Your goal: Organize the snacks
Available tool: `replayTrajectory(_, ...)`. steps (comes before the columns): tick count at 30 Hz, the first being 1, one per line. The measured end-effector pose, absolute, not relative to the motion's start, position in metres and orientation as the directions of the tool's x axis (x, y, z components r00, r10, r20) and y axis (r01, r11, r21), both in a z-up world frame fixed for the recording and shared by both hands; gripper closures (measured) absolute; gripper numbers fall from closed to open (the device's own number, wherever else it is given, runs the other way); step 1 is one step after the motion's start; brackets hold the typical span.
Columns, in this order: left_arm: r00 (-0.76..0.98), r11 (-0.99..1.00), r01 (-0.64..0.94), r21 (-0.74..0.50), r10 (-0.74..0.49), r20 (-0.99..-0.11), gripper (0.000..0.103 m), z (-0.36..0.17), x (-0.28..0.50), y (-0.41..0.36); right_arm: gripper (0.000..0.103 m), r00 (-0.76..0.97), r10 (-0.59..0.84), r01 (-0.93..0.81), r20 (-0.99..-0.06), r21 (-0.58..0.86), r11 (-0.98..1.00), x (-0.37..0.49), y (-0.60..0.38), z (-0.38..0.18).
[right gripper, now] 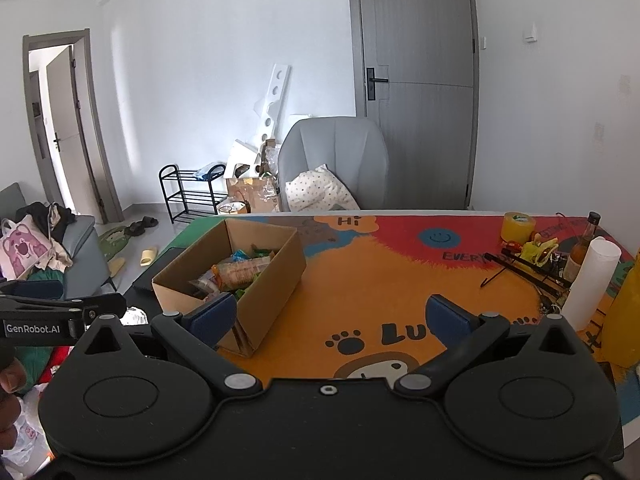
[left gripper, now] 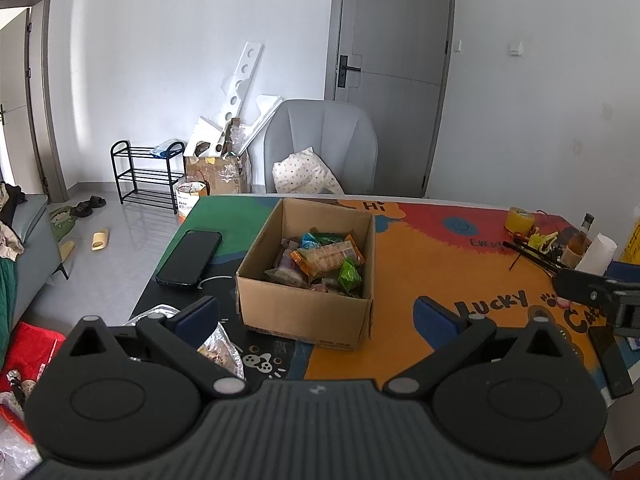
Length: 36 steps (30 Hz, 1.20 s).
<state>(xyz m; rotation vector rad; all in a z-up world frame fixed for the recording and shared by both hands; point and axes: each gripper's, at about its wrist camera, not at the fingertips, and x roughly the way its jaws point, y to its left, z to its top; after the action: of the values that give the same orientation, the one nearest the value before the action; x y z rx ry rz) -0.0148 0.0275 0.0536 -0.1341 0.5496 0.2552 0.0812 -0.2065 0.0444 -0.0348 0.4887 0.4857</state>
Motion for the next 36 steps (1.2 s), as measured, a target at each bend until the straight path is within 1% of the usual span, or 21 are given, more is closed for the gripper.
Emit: replayTrajectory(36,0.812,0.964,-0.261,-0.054,0.189,-0.552,0.0,0.0491,-0.0069,0.0281,0.0,0.767,0.441,-0.455,-0.465,0.09,0.886,0.0867,-0.2081,0.041)
